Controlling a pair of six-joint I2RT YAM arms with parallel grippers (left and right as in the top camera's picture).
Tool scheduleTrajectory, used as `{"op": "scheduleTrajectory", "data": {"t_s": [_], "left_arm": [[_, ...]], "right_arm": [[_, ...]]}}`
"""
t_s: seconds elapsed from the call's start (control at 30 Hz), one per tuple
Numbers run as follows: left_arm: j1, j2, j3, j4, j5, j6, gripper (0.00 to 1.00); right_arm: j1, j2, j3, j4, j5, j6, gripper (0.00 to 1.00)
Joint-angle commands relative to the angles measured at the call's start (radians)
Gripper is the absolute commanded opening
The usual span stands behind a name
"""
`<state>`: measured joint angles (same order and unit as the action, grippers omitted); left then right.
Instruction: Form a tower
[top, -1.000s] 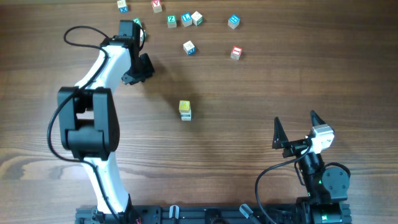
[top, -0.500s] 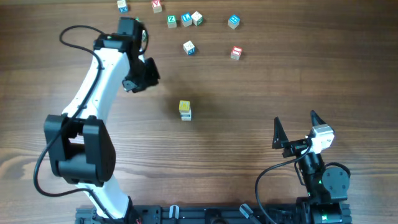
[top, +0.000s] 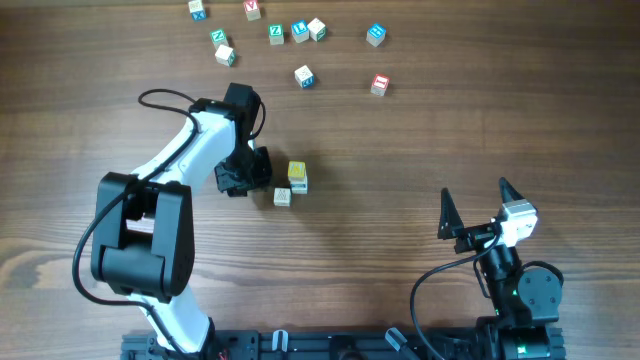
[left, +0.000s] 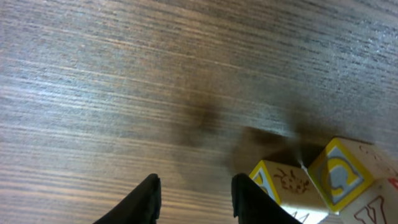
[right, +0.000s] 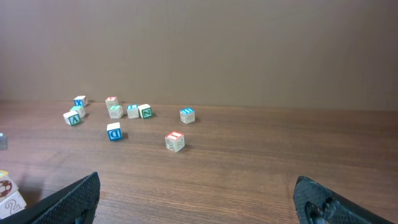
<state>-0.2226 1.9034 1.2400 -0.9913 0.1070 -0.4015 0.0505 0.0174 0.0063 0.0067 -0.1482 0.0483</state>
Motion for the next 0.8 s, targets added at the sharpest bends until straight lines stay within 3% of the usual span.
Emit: {"op": "scheduleTrajectory", "data": {"t_s": [0.0,0.33,0.4,0.5,0.57,0.67,0.77], "left_arm": [[-0.005,-0.011,-0.010,0.031,0.013,0.002,0.44],[0.038,-0.020,-0.010,-0.038,-0.017,0.002,0.48],[0.069,-0.033,-0.010,-0.026,0.077,0.018,0.50],[0.117,-0.043,-0.010,-0.007,0.289,0.047,0.63],[0.133,-0.042,-0.016,0.000,0.351,0.042,0.62],[0.126,-0.042,-0.064,0.040,0.356,-0.040,0.68],[0.126,-0.042,-0.127,0.115,0.359,-0.191,0.68]], "right_arm": [[0.002,-0.008,-0.001,0.003,0.011,0.006,1.00],[0.002,-0.008,-0.001,0.003,0.011,0.007,1.00],[0.002,-0.008,-0.001,0.003,0.011,0.007,1.00],[0.002,-0.008,-0.001,0.003,0.011,0.007,1.00],[0.002,-0.008,-0.001,0.003,0.011,0.007,1.00],[0.002,-0.008,-0.001,0.003,0.011,0.006,1.00],[0.002,-0.008,-0.001,0.003,0.011,0.006,1.00]]}}
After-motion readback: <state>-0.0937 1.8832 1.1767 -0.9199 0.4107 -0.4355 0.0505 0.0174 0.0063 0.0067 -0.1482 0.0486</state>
